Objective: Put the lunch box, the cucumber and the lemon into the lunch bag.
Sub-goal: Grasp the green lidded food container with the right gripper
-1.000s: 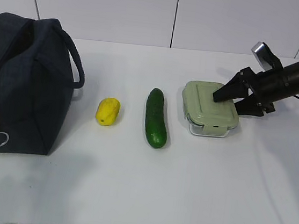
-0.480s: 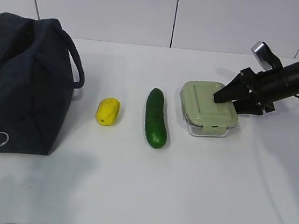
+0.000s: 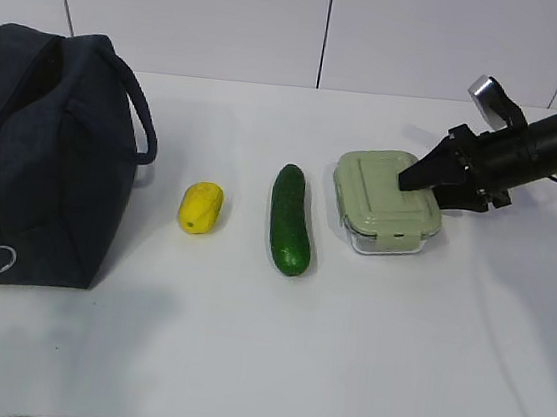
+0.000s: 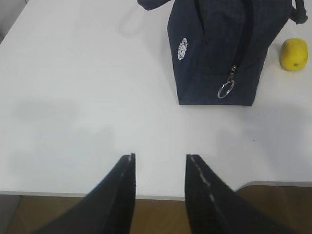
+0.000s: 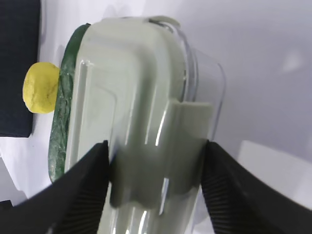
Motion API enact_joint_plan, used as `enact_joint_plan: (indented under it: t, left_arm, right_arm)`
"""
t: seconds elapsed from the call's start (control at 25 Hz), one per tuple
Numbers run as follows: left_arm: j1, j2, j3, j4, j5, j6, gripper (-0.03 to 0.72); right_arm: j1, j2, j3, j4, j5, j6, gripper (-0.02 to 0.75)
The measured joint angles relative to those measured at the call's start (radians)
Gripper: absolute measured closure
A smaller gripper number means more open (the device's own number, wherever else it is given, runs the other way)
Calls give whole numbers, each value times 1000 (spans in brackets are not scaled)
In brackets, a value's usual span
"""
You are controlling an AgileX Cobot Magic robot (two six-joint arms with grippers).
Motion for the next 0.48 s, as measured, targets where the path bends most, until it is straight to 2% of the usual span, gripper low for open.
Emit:
enact_joint_plan:
  t: [0.2,0.48]
  left_arm:
    - [0,0,0,0,0,0,446]
    - [0,0,0,0,0,0,446]
  right_arm:
    - [0,0,0,12,6,0,316]
    - [0,0,0,14,6,0,320]
